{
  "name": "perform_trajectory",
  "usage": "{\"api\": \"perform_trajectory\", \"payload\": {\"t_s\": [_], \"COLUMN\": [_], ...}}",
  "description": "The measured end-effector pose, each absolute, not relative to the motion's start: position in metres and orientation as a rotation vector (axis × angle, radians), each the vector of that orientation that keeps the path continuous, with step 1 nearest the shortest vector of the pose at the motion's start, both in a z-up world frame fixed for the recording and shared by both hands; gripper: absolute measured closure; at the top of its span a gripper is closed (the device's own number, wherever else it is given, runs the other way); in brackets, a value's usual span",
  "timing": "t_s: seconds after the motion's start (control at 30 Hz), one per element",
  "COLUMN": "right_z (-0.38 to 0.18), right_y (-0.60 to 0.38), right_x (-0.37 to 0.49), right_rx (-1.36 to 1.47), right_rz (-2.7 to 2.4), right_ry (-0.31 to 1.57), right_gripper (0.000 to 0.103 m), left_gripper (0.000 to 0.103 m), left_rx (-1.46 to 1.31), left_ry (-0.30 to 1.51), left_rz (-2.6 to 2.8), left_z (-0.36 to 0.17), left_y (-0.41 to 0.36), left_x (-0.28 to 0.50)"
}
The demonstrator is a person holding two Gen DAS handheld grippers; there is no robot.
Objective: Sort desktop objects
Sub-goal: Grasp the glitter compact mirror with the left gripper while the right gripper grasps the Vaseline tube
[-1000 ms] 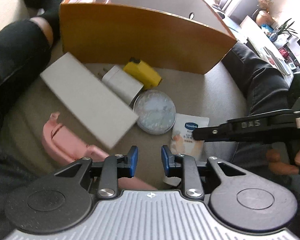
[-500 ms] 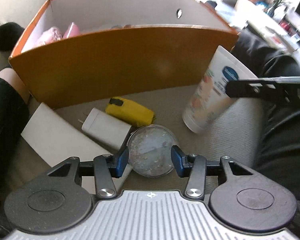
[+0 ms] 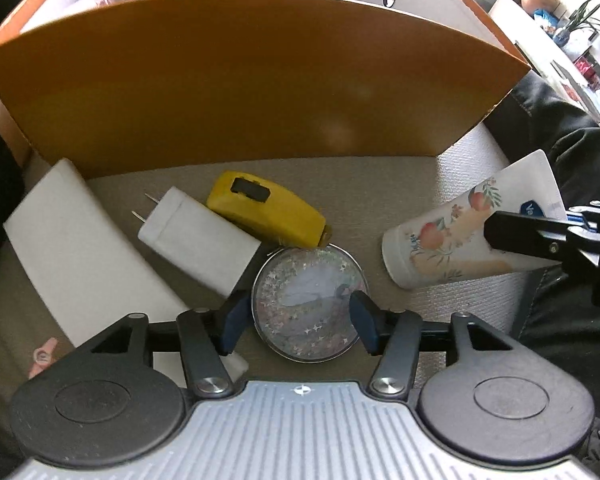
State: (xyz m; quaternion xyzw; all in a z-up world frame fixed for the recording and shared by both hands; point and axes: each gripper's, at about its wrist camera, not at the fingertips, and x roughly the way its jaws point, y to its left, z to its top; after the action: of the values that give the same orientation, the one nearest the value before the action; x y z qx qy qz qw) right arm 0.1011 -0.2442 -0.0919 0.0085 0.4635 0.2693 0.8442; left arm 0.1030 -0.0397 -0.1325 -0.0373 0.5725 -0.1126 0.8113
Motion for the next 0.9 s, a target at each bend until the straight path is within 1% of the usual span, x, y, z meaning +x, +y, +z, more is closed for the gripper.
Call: {"api": "perform_trajectory", "payload": {"t_s": [0.03, 0.07, 0.1, 0.2, 0.27, 0.33, 0.47, 0.5, 0.53, 0.57, 0.67, 0.73, 0.77, 0.8, 0.83, 0.87, 0.9], "right_z": [-0.091, -0.090, -0.090, -0.088, -0.090, -0.091, -0.088, -0.088, -0.088, -0.089, -0.094, -0.095, -0.094, -0.093, -0.093, -0.094, -0.095], "right_y": [-0.244, -0.243, -0.242, -0.239, -0.235, -0.233, -0.237, -0.239, -0.241, -0.242, -0.248, -0.246, -0.245, -0.245, -0.245, -0.245, -0.244], "right_x": [0.101, 0.100, 0.098, 0.094, 0.090, 0.085, 0.082, 0.081, 0.080, 0.080, 0.081, 0.080, 0.079, 0.079, 0.079, 0.079, 0.079], "right_rx": [0.016, 0.016, 0.017, 0.033, 0.043, 0.027, 0.022, 0.007, -0.010, -0.022, 0.024, 0.025, 0.026, 0.030, 0.034, 0.046, 0.054], "right_rz": [0.572, 0.574, 0.578, 0.614, 0.630, 0.624, 0.587, 0.569, 0.549, 0.537, 0.560, 0.557, 0.559, 0.567, 0.575, 0.584, 0.588], "right_ry": [0.977, 0.974, 0.971, 0.988, 1.012, 0.997, 0.998, 0.996, 0.998, 1.001, 1.025, 1.019, 1.019, 1.021, 1.025, 1.036, 1.042], "right_gripper": [0.089, 0.089, 0.089, 0.090, 0.090, 0.090, 0.090, 0.090, 0.090, 0.090, 0.089, 0.089, 0.089, 0.089, 0.089, 0.089, 0.089], "left_gripper": [0.038, 0.042, 0.049, 0.062, 0.069, 0.072, 0.083, 0.094, 0.103, 0.103, 0.103, 0.103, 0.097, 0.081, 0.072, 0.055, 0.049], "left_rx": [-0.076, -0.073, -0.077, -0.097, -0.072, -0.058, -0.055, -0.041, -0.012, 0.011, -0.051, -0.027, -0.023, -0.028, -0.046, -0.070, -0.096], "left_ry": [1.219, 1.212, 1.199, 1.185, 1.168, 1.159, 1.124, 1.116, 1.115, 1.122, 1.150, 1.148, 1.149, 1.156, 1.163, 1.167, 1.172], "left_rz": [-0.240, -0.237, -0.237, -0.232, -0.220, -0.209, -0.198, -0.191, -0.178, -0.174, -0.224, -0.200, -0.186, -0.178, -0.176, -0.176, -0.178], "left_z": [-0.132, -0.131, -0.130, -0.127, -0.125, -0.120, -0.108, -0.106, -0.106, -0.108, -0.111, -0.109, -0.108, -0.107, -0.109, -0.110, -0.111], "left_y": [-0.040, -0.041, -0.039, -0.036, -0.037, -0.040, -0.041, -0.041, -0.043, -0.045, -0.046, -0.048, -0.047, -0.045, -0.042, -0.038, -0.033], "left_x": [0.102, 0.102, 0.101, 0.098, 0.095, 0.094, 0.090, 0.089, 0.088, 0.088, 0.086, 0.084, 0.084, 0.084, 0.084, 0.084, 0.084]}}
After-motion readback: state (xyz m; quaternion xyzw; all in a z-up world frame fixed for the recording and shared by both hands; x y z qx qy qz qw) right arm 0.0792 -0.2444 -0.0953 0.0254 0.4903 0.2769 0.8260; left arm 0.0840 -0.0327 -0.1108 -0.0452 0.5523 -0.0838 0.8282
